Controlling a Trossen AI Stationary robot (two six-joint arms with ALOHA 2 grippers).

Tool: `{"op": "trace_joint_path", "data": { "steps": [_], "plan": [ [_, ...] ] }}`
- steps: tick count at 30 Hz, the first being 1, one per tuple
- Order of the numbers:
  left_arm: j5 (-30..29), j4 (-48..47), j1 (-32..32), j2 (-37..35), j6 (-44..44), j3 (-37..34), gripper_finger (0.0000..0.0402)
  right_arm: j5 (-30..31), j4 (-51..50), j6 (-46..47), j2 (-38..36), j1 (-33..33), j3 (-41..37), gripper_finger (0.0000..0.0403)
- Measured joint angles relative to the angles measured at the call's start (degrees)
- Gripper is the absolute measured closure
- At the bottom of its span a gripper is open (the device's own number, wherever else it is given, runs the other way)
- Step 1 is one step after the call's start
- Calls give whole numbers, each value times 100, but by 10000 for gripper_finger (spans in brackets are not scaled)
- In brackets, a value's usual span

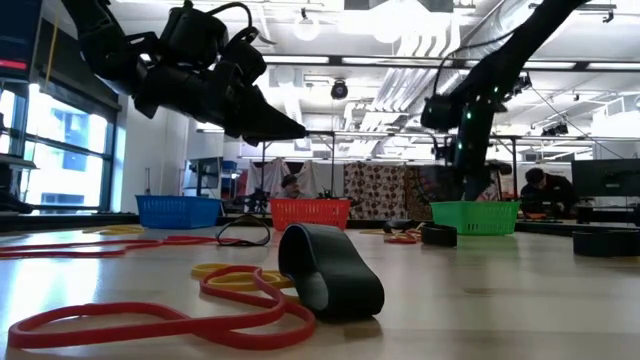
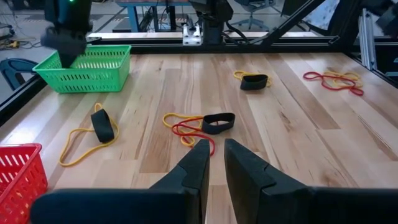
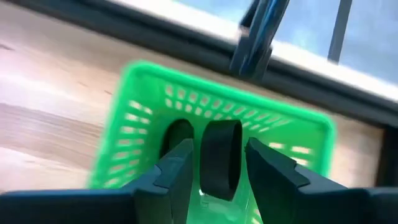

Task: Sort rubber bands into baskets
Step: Put the yellow rubberband into the orange bin

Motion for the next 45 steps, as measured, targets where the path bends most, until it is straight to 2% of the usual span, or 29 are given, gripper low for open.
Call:
{"op": "trace_joint_path", "data": {
  "steps": [7, 11, 24, 30, 37, 41, 45],
  "plan": [
    [0, 0, 0, 0, 0, 0, 362, 25, -50, 10, -599, 404, 0, 266],
    [-1, -25, -31, 0, 0, 0, 362, 265, -128, 47, -762, 836, 0, 278],
    [0, -309, -246, 0, 249, 4, 362, 939, -200, 831, -844, 2885, -1, 397],
    [1, -578, -469, -2, 437, 4, 362, 1287, -170, 1279, -862, 3932, 0, 396],
    [0, -696, -712, -2, 547, 4, 362, 1343, -177, 2007, -864, 5122, 0, 401],
    [0, -695, -801, -2, 551, 4, 362, 1261, -256, 2379, -864, 5853, -1, 402],
    [0, -695, -811, -2, 525, 4, 362, 912, -391, 2845, -864, 6599, -1, 402]
  ]
}}
